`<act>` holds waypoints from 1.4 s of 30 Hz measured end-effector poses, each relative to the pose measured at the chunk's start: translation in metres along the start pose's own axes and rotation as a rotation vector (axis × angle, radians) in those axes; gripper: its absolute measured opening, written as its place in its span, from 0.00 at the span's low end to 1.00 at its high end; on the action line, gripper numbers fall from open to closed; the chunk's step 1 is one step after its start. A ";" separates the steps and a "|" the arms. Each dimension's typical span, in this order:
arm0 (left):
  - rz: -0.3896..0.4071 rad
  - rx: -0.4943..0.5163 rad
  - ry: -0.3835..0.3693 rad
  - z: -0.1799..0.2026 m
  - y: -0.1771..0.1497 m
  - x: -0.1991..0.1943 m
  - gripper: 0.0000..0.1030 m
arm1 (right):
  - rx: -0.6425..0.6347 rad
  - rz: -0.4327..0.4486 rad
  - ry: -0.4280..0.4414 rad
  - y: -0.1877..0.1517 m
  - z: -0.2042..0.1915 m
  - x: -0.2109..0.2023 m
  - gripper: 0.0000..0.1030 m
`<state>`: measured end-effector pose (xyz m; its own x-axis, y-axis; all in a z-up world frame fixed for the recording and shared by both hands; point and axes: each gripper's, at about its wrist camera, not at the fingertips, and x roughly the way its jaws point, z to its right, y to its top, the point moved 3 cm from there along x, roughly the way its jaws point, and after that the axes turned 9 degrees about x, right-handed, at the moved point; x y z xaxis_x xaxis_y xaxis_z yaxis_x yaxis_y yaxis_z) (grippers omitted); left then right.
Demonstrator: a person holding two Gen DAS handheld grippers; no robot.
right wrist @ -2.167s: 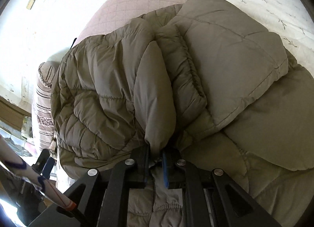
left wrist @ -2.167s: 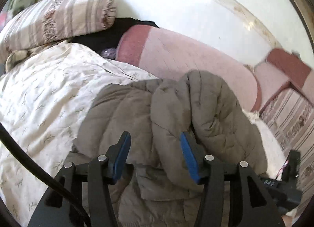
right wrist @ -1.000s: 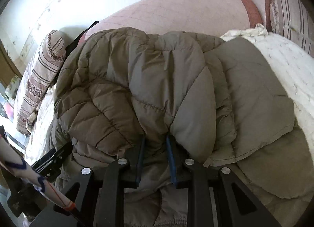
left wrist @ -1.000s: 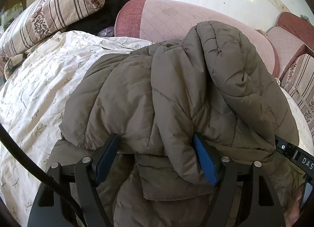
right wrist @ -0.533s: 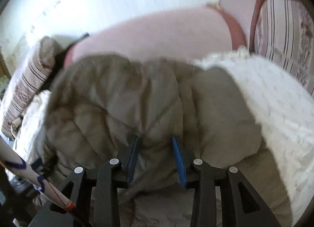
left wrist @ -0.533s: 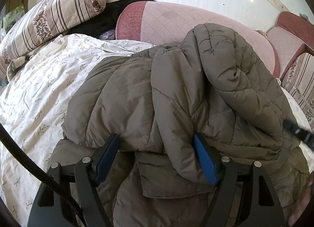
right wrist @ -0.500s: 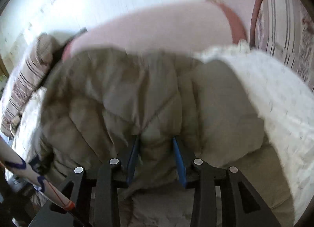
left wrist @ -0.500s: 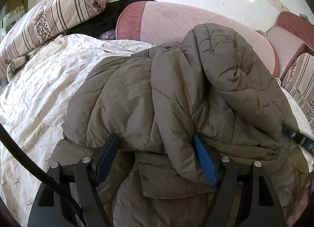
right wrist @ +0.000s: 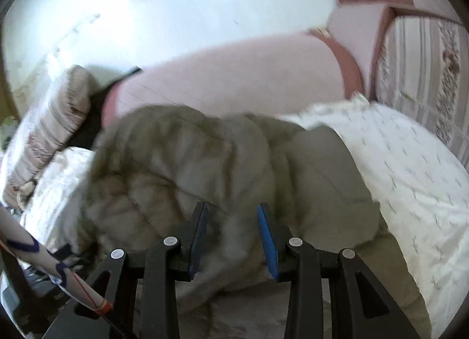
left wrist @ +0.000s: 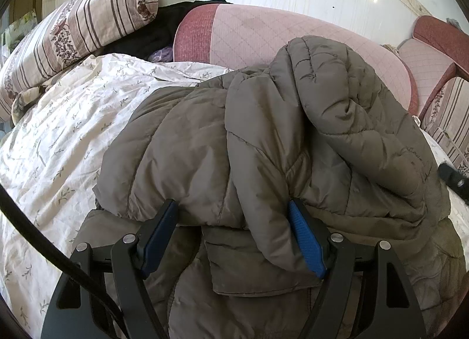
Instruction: Fold large clothes
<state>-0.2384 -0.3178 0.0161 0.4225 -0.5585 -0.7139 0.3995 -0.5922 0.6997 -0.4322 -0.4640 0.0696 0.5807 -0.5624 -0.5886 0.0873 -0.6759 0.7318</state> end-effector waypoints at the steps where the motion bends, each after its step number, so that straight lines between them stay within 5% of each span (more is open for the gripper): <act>1: 0.000 0.001 0.001 0.000 0.000 0.000 0.74 | -0.010 0.013 0.022 -0.001 -0.005 -0.004 0.37; 8: 0.004 0.005 0.009 0.002 0.001 -0.001 0.74 | -0.088 -0.077 0.100 -0.021 -0.030 0.006 0.37; 18: 0.012 0.008 0.014 0.004 0.002 -0.002 0.74 | -0.082 -0.201 0.049 -0.040 -0.022 0.037 0.38; 29: 0.171 0.042 -0.014 0.014 0.017 -0.044 0.74 | -0.083 -0.214 0.048 -0.039 -0.021 0.038 0.39; 35: 0.039 0.110 0.008 0.027 0.004 -0.011 0.74 | -0.085 -0.218 0.049 -0.039 -0.021 0.039 0.39; 42: 0.024 0.091 0.003 0.021 0.004 -0.004 0.76 | -0.088 -0.220 0.049 -0.040 -0.021 0.040 0.40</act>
<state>-0.2556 -0.3302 0.0212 0.4336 -0.5710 -0.6971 0.3139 -0.6294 0.7109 -0.3958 -0.4493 0.0242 0.5784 -0.3809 -0.7214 0.2849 -0.7343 0.6161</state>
